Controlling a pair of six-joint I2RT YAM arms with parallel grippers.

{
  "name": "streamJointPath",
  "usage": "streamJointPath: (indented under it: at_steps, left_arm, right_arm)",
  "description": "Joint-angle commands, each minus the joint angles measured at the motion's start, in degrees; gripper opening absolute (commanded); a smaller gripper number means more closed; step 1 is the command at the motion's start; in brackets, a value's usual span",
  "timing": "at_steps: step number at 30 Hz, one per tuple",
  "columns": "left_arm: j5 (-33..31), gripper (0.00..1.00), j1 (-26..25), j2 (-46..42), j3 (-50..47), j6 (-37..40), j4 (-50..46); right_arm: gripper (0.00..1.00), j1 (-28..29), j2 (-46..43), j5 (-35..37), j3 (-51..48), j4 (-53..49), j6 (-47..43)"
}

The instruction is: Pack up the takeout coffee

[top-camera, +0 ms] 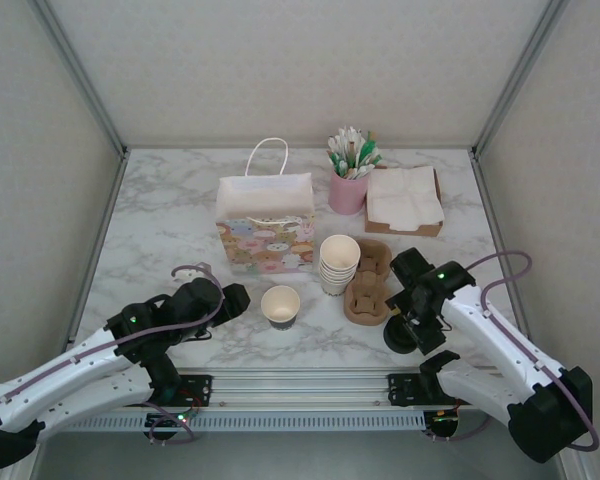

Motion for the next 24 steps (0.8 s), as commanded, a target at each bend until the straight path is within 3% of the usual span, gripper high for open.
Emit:
streamJointPath:
  at_steps: [1,12,24]
  left_arm:
    - [-0.94,0.82,0.47,0.08,-0.82,-1.33,-1.62]
    - [-1.09,0.82,0.52,-0.01,-1.26,-2.87,-1.1]
    - [-1.28,0.82,0.49,-0.05,-1.18,-3.25,-1.25]
  right_arm:
    - [0.91,-1.77,-0.44,-1.2,-2.05,0.32,-1.81]
    - [0.92,-3.93,2.22,-1.67,-2.29,2.78,-5.66]
    - [0.84,-4.18,2.68,-1.7,-4.85,4.75,-5.39]
